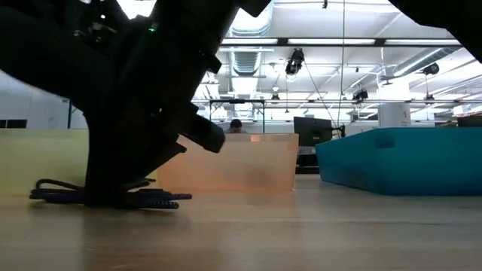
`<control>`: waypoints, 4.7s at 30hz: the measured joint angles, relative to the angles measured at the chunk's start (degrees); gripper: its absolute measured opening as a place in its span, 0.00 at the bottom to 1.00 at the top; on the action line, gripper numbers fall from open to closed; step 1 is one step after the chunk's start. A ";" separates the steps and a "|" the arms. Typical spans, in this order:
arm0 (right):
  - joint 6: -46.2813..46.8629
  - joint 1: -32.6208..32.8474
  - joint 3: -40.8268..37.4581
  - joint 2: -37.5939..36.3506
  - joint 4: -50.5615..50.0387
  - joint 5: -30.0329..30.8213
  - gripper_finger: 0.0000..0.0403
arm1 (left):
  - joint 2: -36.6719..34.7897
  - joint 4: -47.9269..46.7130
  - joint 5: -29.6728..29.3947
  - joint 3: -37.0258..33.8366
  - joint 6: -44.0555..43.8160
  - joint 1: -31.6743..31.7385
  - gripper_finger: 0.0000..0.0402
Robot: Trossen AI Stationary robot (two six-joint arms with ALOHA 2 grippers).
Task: Pick and place items into bin
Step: Put the violet patterned charger cable into the yellow bin, then put the white charger cable into the yellow bin
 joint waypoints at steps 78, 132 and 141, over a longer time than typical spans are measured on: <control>25.33 -59.18 -73.94 -66.30 -1.74 -5.24 0.54 | -6.55 18.38 -14.00 -1.97 -16.91 27.07 0.00; 16.16 -53.92 -52.07 -53.63 31.86 -3.66 0.04 | -11.55 19.12 -6.25 -2.10 -25.73 48.30 0.01; 5.19 -42.88 -51.11 -51.91 46.88 -3.93 0.03 | -8.23 26.64 19.51 -2.10 -35.36 55.84 0.27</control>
